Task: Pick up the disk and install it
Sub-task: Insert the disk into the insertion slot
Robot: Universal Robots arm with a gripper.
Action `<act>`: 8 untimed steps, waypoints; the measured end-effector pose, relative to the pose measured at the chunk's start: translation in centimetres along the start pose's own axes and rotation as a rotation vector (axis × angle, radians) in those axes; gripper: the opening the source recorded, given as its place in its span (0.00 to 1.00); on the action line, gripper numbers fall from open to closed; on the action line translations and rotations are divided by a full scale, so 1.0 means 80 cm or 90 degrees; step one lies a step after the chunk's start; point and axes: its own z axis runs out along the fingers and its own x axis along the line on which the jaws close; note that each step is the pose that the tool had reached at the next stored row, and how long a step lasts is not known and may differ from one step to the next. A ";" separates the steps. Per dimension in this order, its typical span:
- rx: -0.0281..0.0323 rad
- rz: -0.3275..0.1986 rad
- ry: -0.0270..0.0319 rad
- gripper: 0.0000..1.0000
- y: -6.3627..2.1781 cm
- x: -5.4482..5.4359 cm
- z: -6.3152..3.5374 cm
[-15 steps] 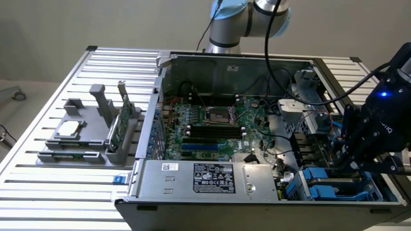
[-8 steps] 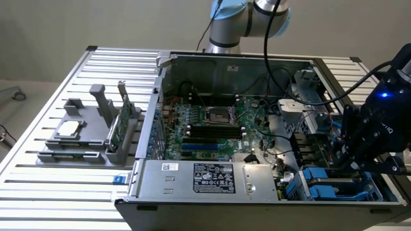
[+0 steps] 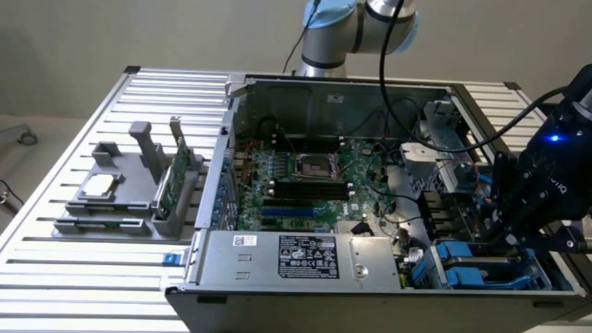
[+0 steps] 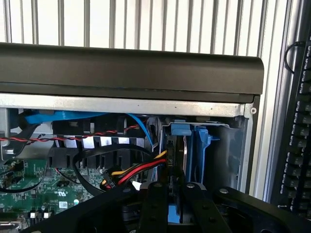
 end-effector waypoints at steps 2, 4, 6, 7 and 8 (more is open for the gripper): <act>0.0000 0.000 0.0000 0.16 0.000 0.000 0.000; 0.0000 0.000 0.0001 0.16 0.000 0.000 0.000; 0.0000 0.000 0.0001 0.16 0.000 0.000 0.000; 0.0000 0.001 0.0001 0.16 0.000 0.000 0.000; 0.0000 0.001 0.0001 0.16 0.000 0.000 0.000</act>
